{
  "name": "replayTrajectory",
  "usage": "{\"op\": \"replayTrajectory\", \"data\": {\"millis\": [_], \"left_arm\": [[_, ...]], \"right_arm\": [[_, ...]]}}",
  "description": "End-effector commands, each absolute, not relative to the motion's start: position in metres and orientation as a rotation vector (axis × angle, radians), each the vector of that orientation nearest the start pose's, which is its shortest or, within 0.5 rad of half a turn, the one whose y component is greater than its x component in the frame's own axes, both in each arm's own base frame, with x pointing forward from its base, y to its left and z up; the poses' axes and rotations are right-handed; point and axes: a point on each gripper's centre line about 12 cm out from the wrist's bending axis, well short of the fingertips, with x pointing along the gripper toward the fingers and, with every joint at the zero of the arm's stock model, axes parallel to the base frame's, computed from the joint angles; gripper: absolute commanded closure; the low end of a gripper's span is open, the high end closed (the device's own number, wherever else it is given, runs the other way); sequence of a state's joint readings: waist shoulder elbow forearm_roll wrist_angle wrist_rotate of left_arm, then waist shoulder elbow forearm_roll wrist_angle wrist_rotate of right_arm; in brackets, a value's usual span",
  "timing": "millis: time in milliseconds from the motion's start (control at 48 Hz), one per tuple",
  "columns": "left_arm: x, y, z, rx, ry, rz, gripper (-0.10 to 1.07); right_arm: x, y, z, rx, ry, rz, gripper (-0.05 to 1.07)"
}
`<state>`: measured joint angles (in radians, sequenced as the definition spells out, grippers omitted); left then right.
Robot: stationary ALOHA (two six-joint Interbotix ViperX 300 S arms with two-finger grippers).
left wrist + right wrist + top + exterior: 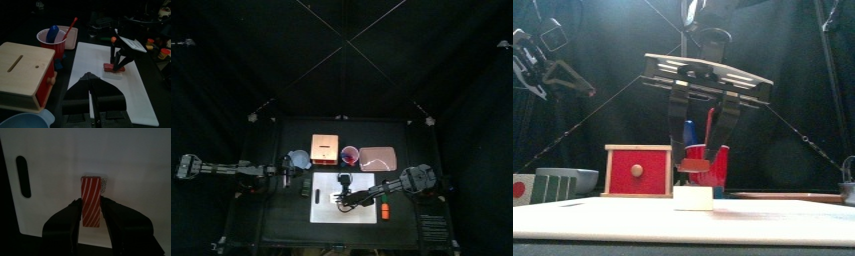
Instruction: Place salmon on rice block
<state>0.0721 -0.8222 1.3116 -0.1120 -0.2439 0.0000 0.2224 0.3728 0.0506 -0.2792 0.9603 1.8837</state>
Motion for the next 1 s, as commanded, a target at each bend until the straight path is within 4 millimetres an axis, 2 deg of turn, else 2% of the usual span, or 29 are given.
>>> {"op": "replayTrajectory", "data": {"millis": [0,417,771,979], "left_arm": [[0.201,0.018,0.209,-0.107,0.229,0.112,0.7],[0.2,0.018,0.203,-0.11,0.269,0.111,0.7],[0.199,0.017,0.203,-0.101,0.274,0.107,0.7],[0.199,0.017,0.203,-0.1,0.274,0.106,0.7]], "right_arm": [[0.46,0.075,0.162,1.174,0.899,-1.059,0.34],[0.461,0.072,0.159,1.163,0.896,-1.065,0.32],[0.461,0.074,0.157,1.169,0.904,-1.067,0.19],[0.454,0.071,0.17,1.137,0.893,-1.061,0.18]]}}
